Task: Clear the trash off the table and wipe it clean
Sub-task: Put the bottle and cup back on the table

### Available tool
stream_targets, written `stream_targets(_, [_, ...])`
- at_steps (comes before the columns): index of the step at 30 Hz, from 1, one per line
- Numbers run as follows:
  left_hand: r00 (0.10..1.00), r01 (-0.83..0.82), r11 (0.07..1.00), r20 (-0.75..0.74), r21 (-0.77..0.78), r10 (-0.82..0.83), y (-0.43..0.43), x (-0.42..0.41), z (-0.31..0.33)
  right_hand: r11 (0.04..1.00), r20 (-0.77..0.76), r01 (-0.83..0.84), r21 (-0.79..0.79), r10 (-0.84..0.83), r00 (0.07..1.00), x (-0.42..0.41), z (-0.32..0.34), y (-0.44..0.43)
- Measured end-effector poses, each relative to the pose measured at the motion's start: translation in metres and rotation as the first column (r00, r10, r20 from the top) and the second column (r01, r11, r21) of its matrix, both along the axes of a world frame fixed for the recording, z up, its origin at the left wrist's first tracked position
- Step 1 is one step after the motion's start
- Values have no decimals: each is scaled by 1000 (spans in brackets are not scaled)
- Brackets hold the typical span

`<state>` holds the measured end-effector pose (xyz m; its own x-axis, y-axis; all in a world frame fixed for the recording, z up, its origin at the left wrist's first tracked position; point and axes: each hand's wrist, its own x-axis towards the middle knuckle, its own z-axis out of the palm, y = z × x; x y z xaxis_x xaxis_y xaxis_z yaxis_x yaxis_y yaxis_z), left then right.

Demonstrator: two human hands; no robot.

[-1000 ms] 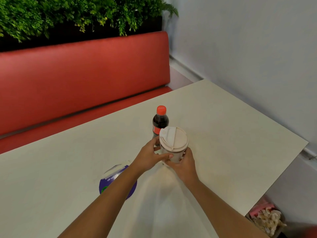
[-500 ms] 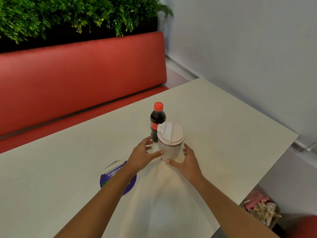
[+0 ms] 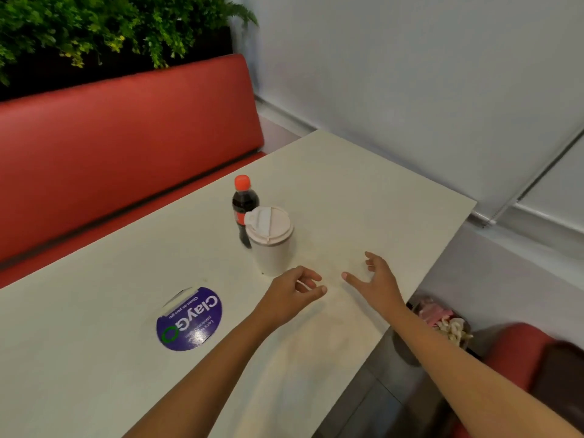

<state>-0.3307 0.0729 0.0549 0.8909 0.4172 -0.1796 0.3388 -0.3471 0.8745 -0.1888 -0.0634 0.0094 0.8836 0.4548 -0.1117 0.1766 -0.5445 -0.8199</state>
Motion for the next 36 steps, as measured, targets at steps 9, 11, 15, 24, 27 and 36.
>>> stream_targets(9, [953,303,953,-14,1,-303,-96,82,13,955,28,290,58,-292,956,35,22,-129])
stream_targets(11, [928,372,928,-9,-24,-372,-126,102,14,916,46,394,75,-398,916,42,26,-169])
stream_targets(15, [865,501,865,17,-29,-501,-193,137,10,811,65,574,110,-582,810,47,32,-245])
stream_targets(24, [721,690,718,-7,-93,-693,-340,185,-19,583,21,807,93,-812,584,20,14,-414])
stream_targets(27, [674,737,673,-12,-56,-739,-376,200,-30,498,1,862,95,-866,500,10,7,-452])
stream_targets(36, [583,808,579,4,-107,-813,-476,278,-57,287,-34,958,15,-957,288,4,-24,-535])
